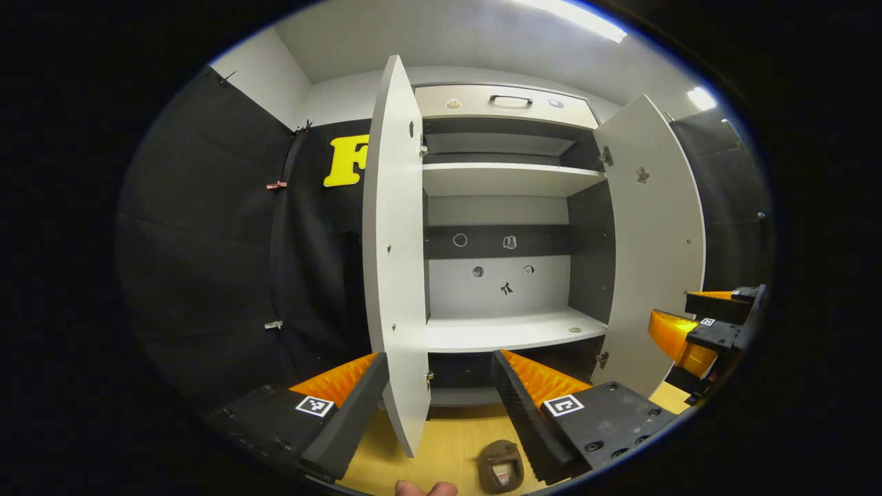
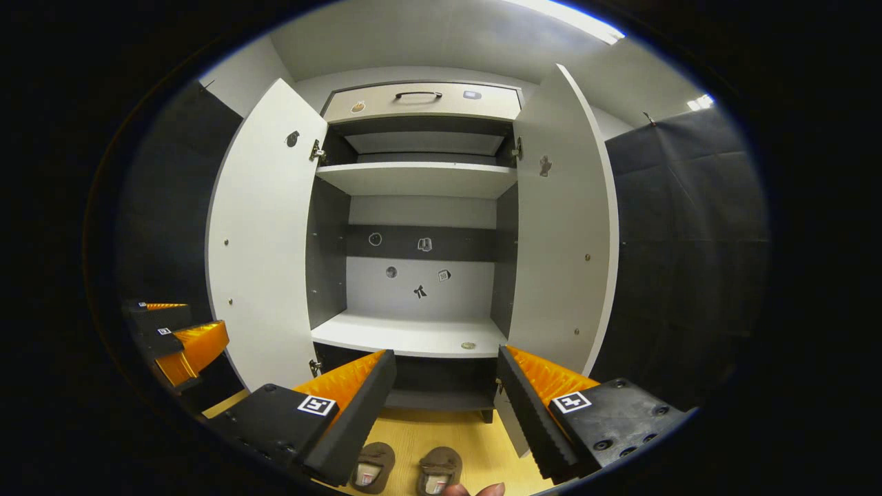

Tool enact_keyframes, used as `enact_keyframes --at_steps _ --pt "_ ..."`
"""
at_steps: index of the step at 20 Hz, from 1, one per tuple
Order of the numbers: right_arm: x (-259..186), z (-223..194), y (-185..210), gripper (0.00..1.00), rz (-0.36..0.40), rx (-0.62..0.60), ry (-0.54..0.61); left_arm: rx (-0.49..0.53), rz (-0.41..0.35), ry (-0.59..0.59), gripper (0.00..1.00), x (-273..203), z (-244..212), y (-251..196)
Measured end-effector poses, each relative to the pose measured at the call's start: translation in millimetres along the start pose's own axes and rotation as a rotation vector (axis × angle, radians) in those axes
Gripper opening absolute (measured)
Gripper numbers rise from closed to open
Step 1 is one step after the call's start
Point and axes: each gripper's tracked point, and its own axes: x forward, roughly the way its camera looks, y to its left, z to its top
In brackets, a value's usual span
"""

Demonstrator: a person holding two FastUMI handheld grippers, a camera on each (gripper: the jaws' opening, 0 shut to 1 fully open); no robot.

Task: Grab one shoe with the right hand and put it into the shoe cabinet, grab the other shoe with the left hand and put it into the shoe cabinet; then close the right door with the right hand and the left door with the left hand.

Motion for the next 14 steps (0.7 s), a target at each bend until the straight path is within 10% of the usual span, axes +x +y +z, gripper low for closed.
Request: enact_keyframes --at_steps 14 --pt "-2 -119 15 0.99 0.039 -0.009 0.260 -0.027 -0.027 -0.011 0.95 6 -17 1"
